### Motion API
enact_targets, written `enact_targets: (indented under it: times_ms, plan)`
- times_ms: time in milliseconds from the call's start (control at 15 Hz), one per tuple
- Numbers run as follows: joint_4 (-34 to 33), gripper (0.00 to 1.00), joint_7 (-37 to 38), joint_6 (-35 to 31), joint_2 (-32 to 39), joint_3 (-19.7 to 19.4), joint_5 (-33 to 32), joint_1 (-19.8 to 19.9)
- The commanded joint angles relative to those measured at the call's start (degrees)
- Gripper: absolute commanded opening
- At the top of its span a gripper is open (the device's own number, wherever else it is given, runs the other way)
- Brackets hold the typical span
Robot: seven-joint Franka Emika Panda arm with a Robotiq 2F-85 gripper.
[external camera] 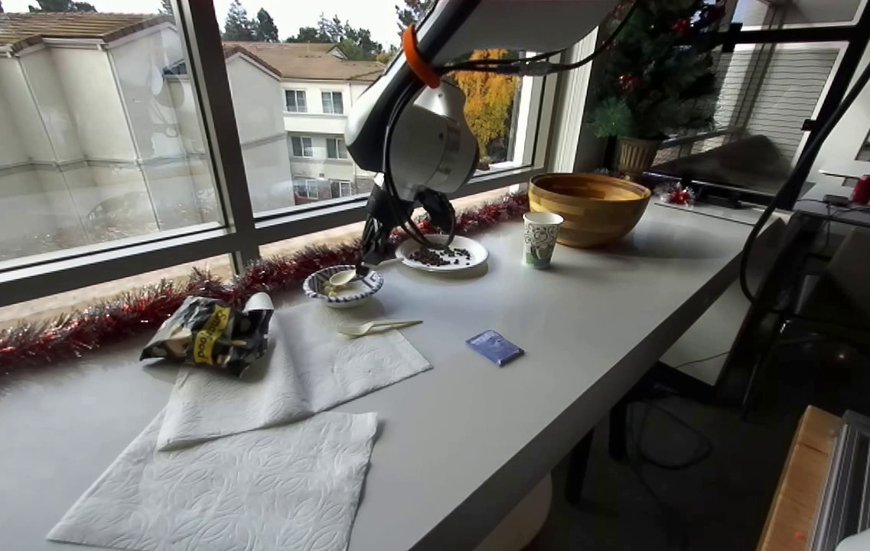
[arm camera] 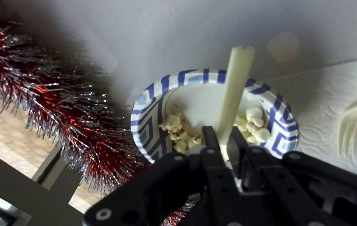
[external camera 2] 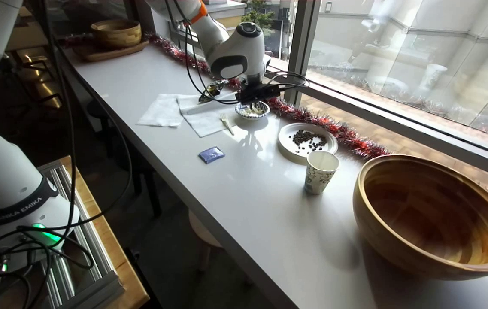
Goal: Use the spoon to shift some of the white objects to the cup
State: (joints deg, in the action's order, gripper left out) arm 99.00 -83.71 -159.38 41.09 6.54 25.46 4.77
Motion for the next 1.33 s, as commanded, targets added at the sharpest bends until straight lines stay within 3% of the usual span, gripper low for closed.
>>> enact_targets:
  times_ms: [0, 67, 133, 400, 600, 733, 933, 1200, 1267]
  plan:
    - [-1.8, 0.03, 3.7, -0.6, 2.1, 3.4, -5.4, 3.5]
    - [-1.7, 0.39, 4.2, -0.7, 2.1, 3.8, -6.2, 3.9]
    - [-1.4, 0.40, 4.9, -0.3, 1.6, 4.6, -6.5, 4.4]
    - [0.4, 0.67, 7.1, 0.7, -2.2, 9.6, -4.5, 7.2]
    - [3.4, 0.87, 13.5, -0.9, -6.8, 14.4, 0.2, 9.3]
    - [7.3, 0.99, 20.4, -2.6, -11.1, 13.3, 1.0, 8.4]
    - [16.4, 1.00, 30.2, -6.3, -18.4, 9.8, -0.9, 7.0]
    - [27.3, 1.00, 44.5, 1.5, -30.2, 0.7, -10.7, 2.9]
    - [29.0, 1.00, 48.4, 4.0, -33.1, -2.3, -15.7, 1.3]
